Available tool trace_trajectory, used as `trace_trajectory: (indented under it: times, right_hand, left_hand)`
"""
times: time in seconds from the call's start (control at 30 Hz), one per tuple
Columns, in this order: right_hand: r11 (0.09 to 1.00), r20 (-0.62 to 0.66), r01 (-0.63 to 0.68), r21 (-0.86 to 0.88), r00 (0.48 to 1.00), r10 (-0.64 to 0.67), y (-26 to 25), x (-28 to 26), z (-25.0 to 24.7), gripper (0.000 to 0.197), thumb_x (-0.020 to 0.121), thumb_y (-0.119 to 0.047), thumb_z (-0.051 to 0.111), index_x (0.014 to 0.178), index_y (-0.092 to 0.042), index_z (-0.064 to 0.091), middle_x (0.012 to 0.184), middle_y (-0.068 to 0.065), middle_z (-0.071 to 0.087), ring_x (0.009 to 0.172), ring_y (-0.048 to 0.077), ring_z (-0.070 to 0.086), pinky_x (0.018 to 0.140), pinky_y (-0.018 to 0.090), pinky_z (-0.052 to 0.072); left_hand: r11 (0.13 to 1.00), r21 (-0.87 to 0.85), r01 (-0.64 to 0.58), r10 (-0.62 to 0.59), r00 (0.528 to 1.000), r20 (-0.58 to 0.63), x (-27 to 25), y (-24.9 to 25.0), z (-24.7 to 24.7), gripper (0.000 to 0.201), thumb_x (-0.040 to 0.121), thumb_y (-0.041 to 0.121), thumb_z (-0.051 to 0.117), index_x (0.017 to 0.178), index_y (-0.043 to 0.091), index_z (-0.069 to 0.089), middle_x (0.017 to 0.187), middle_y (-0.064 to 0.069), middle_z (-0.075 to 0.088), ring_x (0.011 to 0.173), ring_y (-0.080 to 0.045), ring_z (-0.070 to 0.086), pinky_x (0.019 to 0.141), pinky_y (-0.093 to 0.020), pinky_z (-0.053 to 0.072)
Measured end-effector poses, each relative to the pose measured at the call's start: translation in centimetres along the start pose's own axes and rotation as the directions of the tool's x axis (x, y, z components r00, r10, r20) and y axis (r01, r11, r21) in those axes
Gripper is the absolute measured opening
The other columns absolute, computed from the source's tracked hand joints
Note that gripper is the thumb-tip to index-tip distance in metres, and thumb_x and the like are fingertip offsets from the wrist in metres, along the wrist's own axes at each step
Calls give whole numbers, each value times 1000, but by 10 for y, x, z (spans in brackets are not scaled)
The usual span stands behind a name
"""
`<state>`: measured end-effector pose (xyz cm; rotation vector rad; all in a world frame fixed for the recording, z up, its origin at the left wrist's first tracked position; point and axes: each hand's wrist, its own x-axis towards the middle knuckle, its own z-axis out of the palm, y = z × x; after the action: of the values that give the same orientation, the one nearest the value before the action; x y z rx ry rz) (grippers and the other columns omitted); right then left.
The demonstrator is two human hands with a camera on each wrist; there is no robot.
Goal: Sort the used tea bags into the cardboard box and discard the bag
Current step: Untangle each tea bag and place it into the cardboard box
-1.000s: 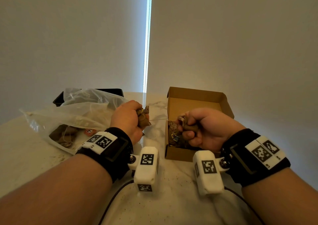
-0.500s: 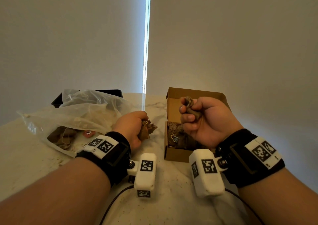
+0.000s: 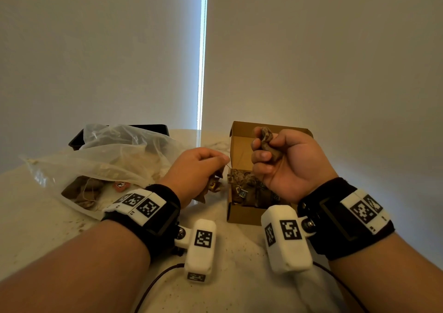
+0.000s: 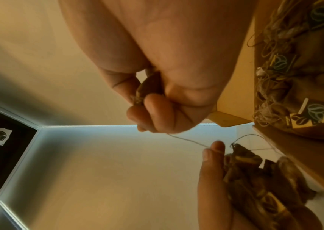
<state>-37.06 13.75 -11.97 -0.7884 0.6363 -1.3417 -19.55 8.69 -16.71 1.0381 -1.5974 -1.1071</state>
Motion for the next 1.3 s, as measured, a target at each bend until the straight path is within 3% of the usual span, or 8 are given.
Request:
trace_trajectory:
  times: [0.23,0.4,0.63,0.8,0.93,1.0,1.1,1.3]
  right_hand:
    - [999,17,28,39,999,-29,1,-1,4,28,70,-11,42,90,-10,61,75,4,55,51,12,46,41,21,34]
    - [999,30,31,34,999,-32,2,-2,6,28,70,-11,42,90,-9,61,74,5,55,51,13,46,42,21,34]
    - [997,48,52,50,997,-55,0,-1,4,27,71,-13,44,92,-9,60,74,5,55,51,13,47,43,22,35]
    - [995,18,67,79,997,-69,-4,1,-2,21,80,-20,48,91,-9,63,76,4,55,53,12,47,44,22,35]
    - [988,-48,92,124,995,-87,-6,5,-8,22,91,-23,46,88,-9,62,74,3,55,52,12,47,44,21,34]
    - [991,-61,71,116,996,-65,-7,6,-10,20,93,-23,45,89,-10,61,73,2,53,51,11,46,43,21,32]
    - [999,-45,14,51,999,-12,-11,6,-14,18,93,-23,44,89,-12,58,70,0,50,49,10,42,43,21,27]
    - [1000,-52,29,4,998,-28,-20,4,-20,19,93,-24,43,89,-13,59,70,-2,50,50,10,40,45,21,24]
  left_hand:
    - [984,161,-80,40,970,241,1,2,5,19,91,28,67,94,14,79,92,-9,75,89,-27,72,82,-41,62]
    - [957,225,-182,103,940,324,-1,8,7,16,92,17,65,91,27,77,74,14,70,66,4,64,62,-13,50]
    - [924,305,-230,138,946,295,2,3,10,11,92,34,67,88,33,77,82,9,74,74,-5,68,71,-18,56]
    - [949,247,-197,125,952,279,-1,4,9,23,99,36,56,89,26,74,61,14,67,50,0,57,51,-13,46]
    - [972,178,-153,106,962,251,-1,3,9,43,102,50,42,83,25,72,82,-13,73,74,-39,67,71,-41,58]
    - [976,169,-139,99,969,225,1,2,8,44,104,47,38,82,22,67,86,-19,69,68,-31,63,64,-31,54]
    - [908,347,-236,194,969,154,2,1,5,30,105,17,36,84,23,57,84,5,59,73,-8,57,62,-9,45]
    - [941,256,-220,188,972,143,6,-2,5,32,106,21,40,95,24,70,90,6,66,83,-8,62,75,-14,51]
